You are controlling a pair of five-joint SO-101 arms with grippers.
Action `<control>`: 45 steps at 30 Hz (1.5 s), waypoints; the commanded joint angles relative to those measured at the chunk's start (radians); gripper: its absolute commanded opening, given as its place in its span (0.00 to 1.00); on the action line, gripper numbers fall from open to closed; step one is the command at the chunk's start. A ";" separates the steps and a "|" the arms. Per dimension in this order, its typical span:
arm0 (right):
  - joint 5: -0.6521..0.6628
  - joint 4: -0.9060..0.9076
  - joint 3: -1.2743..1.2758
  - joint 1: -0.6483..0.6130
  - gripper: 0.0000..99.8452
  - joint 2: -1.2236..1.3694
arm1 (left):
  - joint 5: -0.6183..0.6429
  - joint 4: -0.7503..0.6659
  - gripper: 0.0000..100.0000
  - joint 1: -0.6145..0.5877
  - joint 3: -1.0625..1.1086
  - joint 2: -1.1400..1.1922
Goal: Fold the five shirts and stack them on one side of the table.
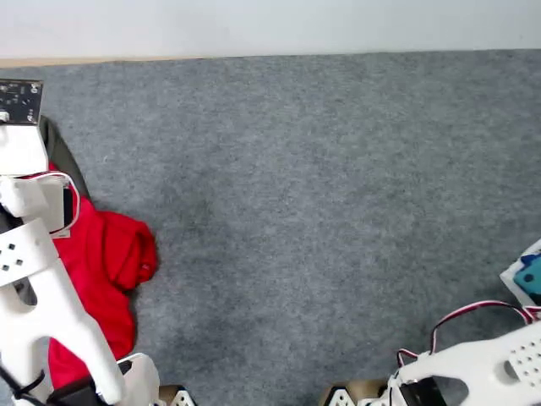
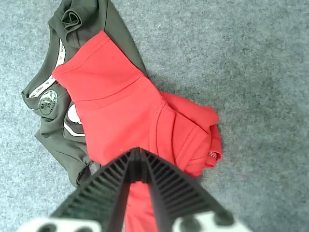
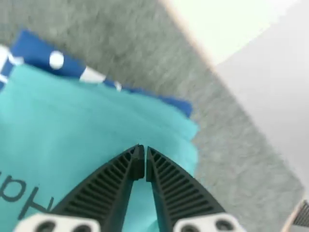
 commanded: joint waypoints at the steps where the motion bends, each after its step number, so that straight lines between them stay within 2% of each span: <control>1: 0.011 -0.022 -0.072 0.001 0.01 -0.108 | -0.006 0.020 0.00 -0.002 -0.004 -0.032; 7: 0.014 -0.165 -0.072 0.002 0.01 0.018 | -0.006 0.021 0.00 -0.002 -0.004 -0.034; 12: 0.087 -0.205 -0.075 -0.007 0.01 0.117 | -0.005 0.021 0.00 -0.002 -0.004 -0.034; 23: -0.124 -0.002 -0.152 -0.013 0.01 -0.107 | -0.002 0.021 0.00 -0.002 -0.004 -0.034; 29: -0.130 0.200 -0.152 -0.099 0.01 -0.245 | 0.000 0.021 0.00 0.000 -0.005 -0.035; 35: -0.126 0.507 -0.152 -0.214 0.01 -0.314 | -0.005 0.021 0.00 0.000 0.016 -0.117; 40: -0.124 0.796 -0.153 -0.303 0.01 -0.329 | -0.011 0.021 0.00 -0.005 0.159 -0.189; 45: -0.124 1.027 -0.150 -0.398 0.01 -0.361 | -0.084 0.020 0.00 -0.006 0.346 -0.222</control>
